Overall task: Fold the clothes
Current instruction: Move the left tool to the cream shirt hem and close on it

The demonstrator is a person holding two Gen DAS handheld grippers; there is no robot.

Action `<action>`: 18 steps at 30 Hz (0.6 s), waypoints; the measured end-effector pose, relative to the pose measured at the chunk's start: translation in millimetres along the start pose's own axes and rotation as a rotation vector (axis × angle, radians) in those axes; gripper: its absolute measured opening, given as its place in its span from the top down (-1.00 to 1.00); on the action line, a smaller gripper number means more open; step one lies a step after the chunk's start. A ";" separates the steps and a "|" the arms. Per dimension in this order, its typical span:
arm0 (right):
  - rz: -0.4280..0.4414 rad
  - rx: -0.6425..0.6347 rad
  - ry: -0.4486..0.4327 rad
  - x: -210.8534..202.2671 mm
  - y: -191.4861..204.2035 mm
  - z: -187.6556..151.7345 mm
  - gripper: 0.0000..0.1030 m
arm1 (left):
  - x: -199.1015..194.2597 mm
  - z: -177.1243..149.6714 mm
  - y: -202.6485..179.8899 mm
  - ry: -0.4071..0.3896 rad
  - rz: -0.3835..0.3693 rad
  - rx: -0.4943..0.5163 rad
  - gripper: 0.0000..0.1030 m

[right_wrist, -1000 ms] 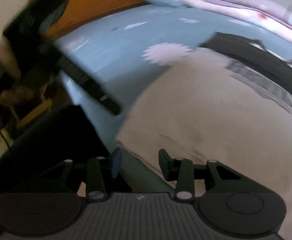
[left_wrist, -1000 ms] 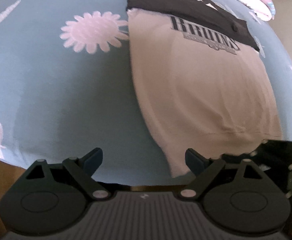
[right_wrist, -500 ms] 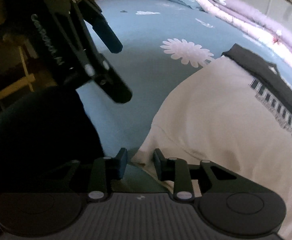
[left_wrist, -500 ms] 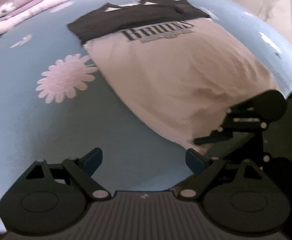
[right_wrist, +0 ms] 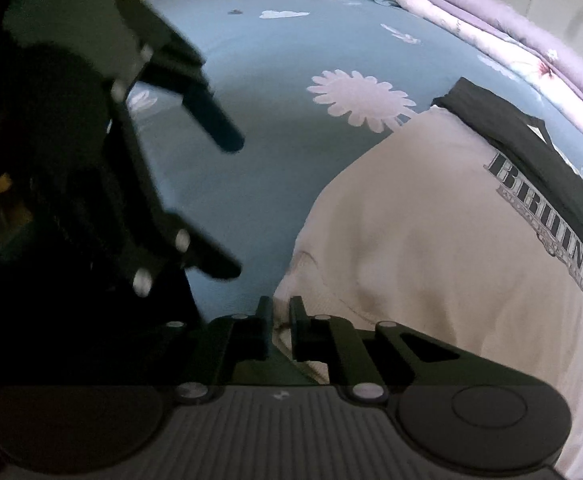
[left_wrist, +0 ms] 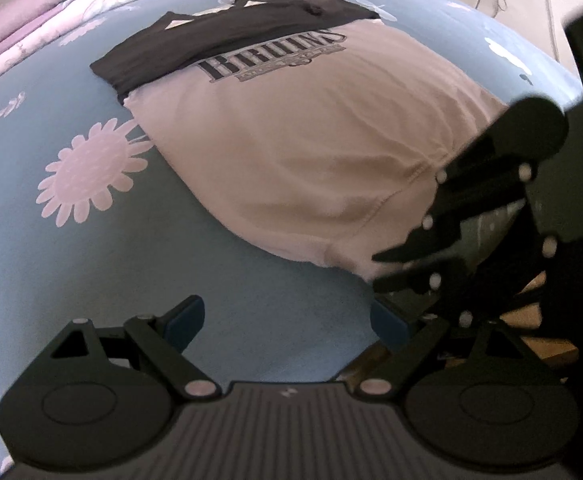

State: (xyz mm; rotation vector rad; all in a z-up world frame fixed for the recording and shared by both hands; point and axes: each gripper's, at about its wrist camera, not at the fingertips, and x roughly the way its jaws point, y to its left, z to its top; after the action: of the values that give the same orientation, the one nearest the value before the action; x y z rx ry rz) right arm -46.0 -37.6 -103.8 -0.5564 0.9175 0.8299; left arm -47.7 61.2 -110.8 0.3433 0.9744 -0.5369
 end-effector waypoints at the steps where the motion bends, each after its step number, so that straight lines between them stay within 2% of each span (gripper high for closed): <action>1: 0.005 0.008 0.001 -1.0 -3.2 3.2 0.79 | 0.2 -0.7 -1.8 -0.006 0.000 0.015 -0.74; 7: 0.064 0.044 0.015 -11.6 -25.6 21.6 0.80 | 1.5 -4.8 -12.3 -0.040 0.003 0.105 -0.74; 14: 0.211 0.058 0.090 -15.5 -58.9 42.3 0.80 | -0.2 -5.1 -45.2 -0.143 0.056 0.482 -0.74; 18: 0.272 0.018 0.139 -13.9 -68.5 56.0 0.80 | 9.3 1.1 -57.3 -0.151 0.059 0.650 -0.75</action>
State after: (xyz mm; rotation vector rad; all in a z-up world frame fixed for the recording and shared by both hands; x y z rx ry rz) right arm 31.0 -41.3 -58.3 -0.4842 1.1432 1.0355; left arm -75.6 11.2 -120.3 0.8954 0.6205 -0.8091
